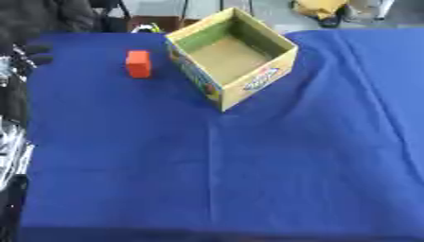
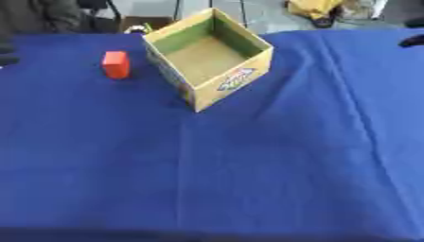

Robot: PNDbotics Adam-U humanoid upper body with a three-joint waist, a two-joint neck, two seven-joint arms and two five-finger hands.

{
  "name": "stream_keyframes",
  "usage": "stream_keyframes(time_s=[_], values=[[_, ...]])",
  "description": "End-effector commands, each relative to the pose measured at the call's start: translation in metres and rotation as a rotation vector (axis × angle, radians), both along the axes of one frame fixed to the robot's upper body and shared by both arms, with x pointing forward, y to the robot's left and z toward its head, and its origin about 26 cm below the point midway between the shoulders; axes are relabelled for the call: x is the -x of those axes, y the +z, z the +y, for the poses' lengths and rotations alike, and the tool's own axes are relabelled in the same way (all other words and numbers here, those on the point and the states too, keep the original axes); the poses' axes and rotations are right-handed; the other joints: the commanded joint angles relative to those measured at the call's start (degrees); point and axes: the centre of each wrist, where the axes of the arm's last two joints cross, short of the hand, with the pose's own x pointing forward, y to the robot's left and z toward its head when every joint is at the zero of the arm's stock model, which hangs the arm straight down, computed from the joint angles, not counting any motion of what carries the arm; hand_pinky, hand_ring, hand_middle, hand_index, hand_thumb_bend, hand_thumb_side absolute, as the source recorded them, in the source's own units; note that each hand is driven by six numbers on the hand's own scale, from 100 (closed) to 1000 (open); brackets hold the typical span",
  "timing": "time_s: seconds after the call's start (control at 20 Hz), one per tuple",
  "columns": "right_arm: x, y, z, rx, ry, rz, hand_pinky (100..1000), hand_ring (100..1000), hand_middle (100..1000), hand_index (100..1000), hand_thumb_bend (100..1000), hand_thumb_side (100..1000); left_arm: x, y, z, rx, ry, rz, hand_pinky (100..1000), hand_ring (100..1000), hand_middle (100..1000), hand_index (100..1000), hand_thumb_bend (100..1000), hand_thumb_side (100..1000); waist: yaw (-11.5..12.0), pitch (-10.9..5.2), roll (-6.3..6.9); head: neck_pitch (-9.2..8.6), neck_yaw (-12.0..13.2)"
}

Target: Pick up objects on the table and place them in the box.

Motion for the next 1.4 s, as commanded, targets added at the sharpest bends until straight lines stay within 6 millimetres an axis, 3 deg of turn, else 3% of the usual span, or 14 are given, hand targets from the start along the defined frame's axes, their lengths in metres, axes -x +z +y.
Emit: stream_keyframes(time_s=[0.05,0.55,0.75,0.9,1.1,1.4], values=[[0.001,0.011,-0.001,0.023,0.003,-0.027,518,658,736,840,362,643,-0.001,0.009,0.0,-0.023,-0.009,-0.021,694,687,722,828,831,856,-0.03,-0.89,-0.02,-0.72,-0.05],[0.001,0.01,0.0,0.027,0.005,-0.026,518,657,735,841,360,643,-0.004,0.009,-0.003,-0.044,-0.015,-0.006,690,688,722,824,839,817,-0.34,-0.9,0.01,-2.2,-1.54],[0.001,0.01,0.001,0.03,0.009,-0.025,519,657,735,841,358,643,-0.009,0.018,0.001,-0.141,0.006,0.03,693,704,736,828,856,737,-0.32,-0.98,-0.06,-2.52,-2.19],[0.001,0.009,0.002,0.033,0.015,-0.017,519,657,734,841,357,642,-0.024,0.041,0.007,-0.399,0.054,0.12,702,720,757,834,860,593,-0.37,-1.34,0.03,-2.19,-2.28],[0.0,0.005,0.006,0.041,0.04,0.003,518,656,734,842,356,641,-0.058,0.077,0.014,-0.82,0.132,0.277,720,729,740,828,826,482,-1.37,-1.96,0.44,-1.98,-1.42],[-0.002,0.001,0.013,0.07,0.094,0.035,519,655,733,846,356,642,-0.109,0.094,0.025,-1.252,0.201,0.463,751,749,740,814,755,361,-4.28,-2.48,1.27,-2.18,0.26]])
